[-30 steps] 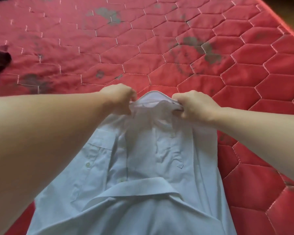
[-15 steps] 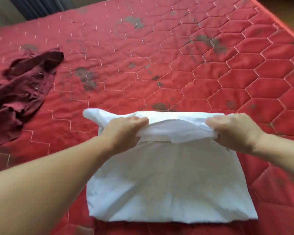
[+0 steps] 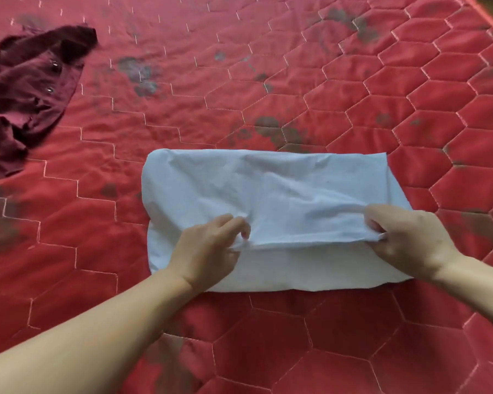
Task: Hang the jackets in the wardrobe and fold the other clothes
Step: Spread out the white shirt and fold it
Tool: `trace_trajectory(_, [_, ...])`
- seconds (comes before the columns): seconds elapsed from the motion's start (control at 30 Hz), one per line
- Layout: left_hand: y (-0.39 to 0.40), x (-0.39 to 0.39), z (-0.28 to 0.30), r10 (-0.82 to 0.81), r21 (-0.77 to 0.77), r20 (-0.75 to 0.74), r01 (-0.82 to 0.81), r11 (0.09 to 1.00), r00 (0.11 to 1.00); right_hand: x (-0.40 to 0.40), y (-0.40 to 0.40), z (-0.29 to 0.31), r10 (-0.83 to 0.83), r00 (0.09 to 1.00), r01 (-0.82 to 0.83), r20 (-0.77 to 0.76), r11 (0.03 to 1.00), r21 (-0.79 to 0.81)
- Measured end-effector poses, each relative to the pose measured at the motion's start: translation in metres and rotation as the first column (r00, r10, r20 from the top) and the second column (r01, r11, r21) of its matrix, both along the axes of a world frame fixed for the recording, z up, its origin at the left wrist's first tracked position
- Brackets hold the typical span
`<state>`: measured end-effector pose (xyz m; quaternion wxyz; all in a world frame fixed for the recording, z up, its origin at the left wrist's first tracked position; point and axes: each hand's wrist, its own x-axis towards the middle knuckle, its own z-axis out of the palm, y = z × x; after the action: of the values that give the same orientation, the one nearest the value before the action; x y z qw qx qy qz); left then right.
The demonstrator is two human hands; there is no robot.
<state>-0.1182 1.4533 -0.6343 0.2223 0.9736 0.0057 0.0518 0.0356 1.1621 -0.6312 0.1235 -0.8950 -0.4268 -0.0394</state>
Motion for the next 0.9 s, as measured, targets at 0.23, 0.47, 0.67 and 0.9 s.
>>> trace_trajectory(0.23, [0.046,0.013,-0.005,0.236,0.230,-0.049,-0.219,0.948,0.971,-0.002,-0.012,-0.015,-0.197,0.969,0.152,-0.148,0.951,-0.270])
trace_trajectory(0.47, [0.063,0.019,0.044,-0.038,0.091,0.153,0.024,0.996,0.988,0.008,-0.012,-0.011,-0.292,0.954,0.283,-0.063,0.952,-0.118])
trace_trajectory(0.67, [0.060,0.001,-0.008,0.195,0.357,-0.327,-0.071,0.931,0.925,0.000,-0.006,-0.009,-0.068,0.997,0.073,0.030,0.965,-0.251])
trace_trajectory(0.9, [0.085,0.005,-0.035,0.331,0.459,-0.245,-0.191,0.867,0.911,-0.015,0.069,-0.033,0.128,0.992,-0.120,0.014,0.957,-0.263])
